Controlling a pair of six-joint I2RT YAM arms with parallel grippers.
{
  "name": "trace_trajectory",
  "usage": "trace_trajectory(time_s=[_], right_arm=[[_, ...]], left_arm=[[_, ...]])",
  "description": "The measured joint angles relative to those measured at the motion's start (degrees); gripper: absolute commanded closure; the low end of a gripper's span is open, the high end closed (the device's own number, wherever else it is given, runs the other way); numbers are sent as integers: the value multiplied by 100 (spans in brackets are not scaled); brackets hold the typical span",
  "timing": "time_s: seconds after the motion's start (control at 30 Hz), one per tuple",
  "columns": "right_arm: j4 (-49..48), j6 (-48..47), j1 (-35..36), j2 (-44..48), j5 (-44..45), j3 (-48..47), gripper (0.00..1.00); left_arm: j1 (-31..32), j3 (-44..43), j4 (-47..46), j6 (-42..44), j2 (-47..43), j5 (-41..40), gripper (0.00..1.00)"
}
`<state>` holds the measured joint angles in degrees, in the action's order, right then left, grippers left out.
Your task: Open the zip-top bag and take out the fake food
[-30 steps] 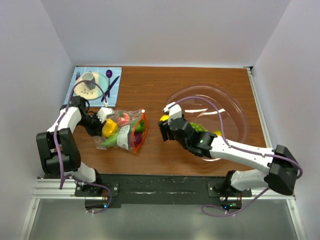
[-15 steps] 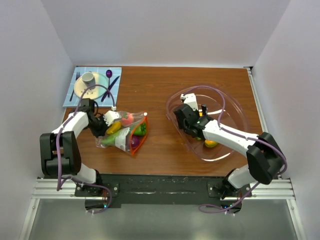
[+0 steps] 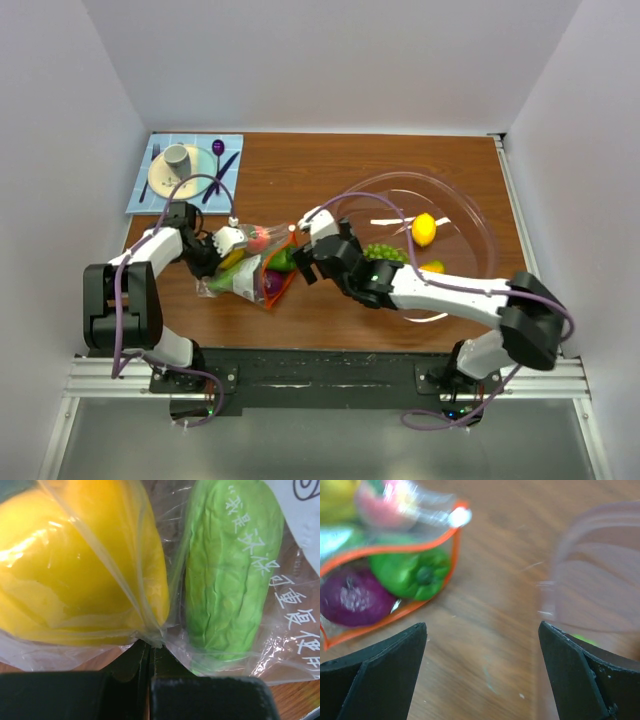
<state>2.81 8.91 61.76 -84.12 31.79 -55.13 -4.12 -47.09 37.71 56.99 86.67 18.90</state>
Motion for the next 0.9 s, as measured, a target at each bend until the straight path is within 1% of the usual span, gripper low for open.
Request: trace_trajectory(time_s=[0.17,0.4,0.6,0.9], right_arm=[[-380,-245,24,-1049,-656,0,1],[-796,-809,48,-1539,-1204,-306,1],[-1274,-1379,48,-1875,-1338,-761,1],[-1287,-1816,-17,-2852,-1508,-1445,1]], left_arm=[[76,0,-17,-2,4,-24,100],[256,-7,-33,4,66,-70,100],[278,-116,37,90,168,-96,100],[282,-164,208,496,192,-94,100]])
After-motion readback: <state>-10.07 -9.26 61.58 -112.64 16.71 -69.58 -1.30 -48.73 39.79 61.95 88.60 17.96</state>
